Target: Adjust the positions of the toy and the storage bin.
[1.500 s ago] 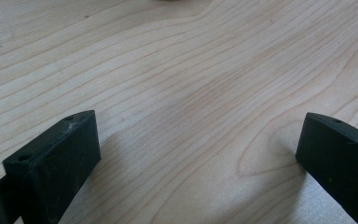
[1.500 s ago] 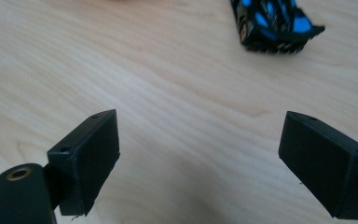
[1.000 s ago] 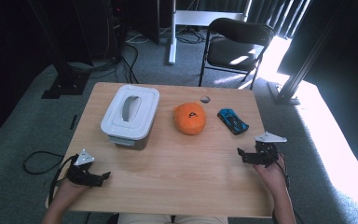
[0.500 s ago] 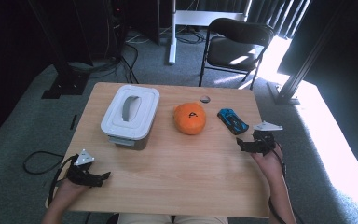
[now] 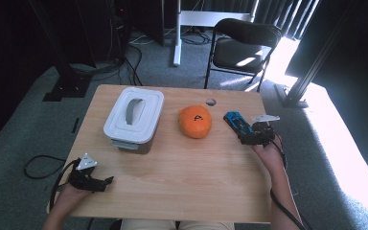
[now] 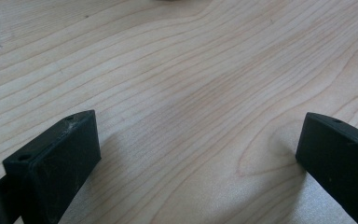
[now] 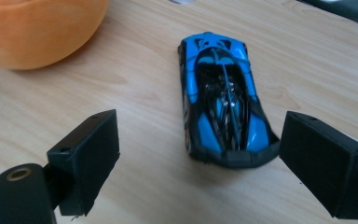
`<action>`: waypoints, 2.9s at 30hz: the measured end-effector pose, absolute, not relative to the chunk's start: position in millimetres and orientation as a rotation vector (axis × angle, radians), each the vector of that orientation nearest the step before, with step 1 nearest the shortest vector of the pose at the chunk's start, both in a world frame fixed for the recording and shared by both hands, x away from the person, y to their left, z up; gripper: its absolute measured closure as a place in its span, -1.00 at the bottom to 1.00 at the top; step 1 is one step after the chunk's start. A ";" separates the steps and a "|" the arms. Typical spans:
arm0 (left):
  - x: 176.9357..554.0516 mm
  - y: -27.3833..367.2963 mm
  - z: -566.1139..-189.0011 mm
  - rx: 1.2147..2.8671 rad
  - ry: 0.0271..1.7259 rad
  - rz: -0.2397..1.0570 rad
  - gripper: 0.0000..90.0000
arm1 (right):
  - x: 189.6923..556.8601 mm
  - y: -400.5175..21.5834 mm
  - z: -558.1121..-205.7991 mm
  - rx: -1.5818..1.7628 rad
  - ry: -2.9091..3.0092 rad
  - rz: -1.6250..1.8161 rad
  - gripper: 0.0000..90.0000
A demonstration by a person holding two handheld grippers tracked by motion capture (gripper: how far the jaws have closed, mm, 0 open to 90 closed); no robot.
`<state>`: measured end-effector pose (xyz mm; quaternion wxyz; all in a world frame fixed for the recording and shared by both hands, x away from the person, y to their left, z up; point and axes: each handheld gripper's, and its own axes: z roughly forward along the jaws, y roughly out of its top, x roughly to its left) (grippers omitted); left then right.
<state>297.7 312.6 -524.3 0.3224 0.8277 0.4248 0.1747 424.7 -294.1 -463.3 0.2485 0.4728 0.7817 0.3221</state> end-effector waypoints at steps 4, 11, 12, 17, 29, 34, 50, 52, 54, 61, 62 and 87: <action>297.6 312.6 -524.3 2.174 1.113 0.458 -1.00 | 437.9 -293.8 -467.4 1.308 2.139 0.868 -0.74; 297.6 312.6 -524.3 2.175 1.111 0.457 -1.00 | 453.2 -291.7 -471.6 1.332 2.144 0.857 -0.74; 297.6 312.6 -524.3 2.174 1.111 0.457 -0.99 | 459.6 -291.1 -473.0 1.332 2.142 0.841 -0.74; 297.6 312.7 -524.3 2.175 1.110 0.456 -0.99 | 472.8 -291.1 -474.8 1.354 2.167 0.826 -0.74; 297.5 312.6 -524.3 2.175 1.110 0.457 -0.99 | 500.6 -285.9 -485.3 1.373 2.214 0.781 -0.74; 297.2 312.4 -524.4 2.173 1.113 0.458 -0.99 | 510.1 -284.9 -492.5 1.384 2.253 0.737 -0.74; 297.1 312.2 -524.4 2.171 1.117 0.459 -0.99 | 520.4 -288.5 -510.1 1.429 2.297 0.720 -0.67; 297.0 312.2 -524.4 2.171 1.118 0.460 -0.99 | 519.9 -288.0 -509.6 1.419 2.300 0.717 -0.63; 297.0 312.2 -524.4 2.170 1.118 0.460 -0.99 | 519.4 -288.3 -509.2 1.417 2.309 0.726 -0.51; 296.9 312.2 -524.4 2.170 1.119 0.461 -0.99 | 519.4 -289.8 -507.2 1.446 2.325 0.728 -0.43; 296.9 312.2 -524.4 2.170 1.119 0.461 -0.99 | 519.0 -289.5 -506.7 1.451 2.327 0.720 -0.43; 296.8 312.1 -524.4 2.170 1.121 0.461 -0.99 | 485.4 -299.9 -483.9 1.559 2.211 0.781 -0.42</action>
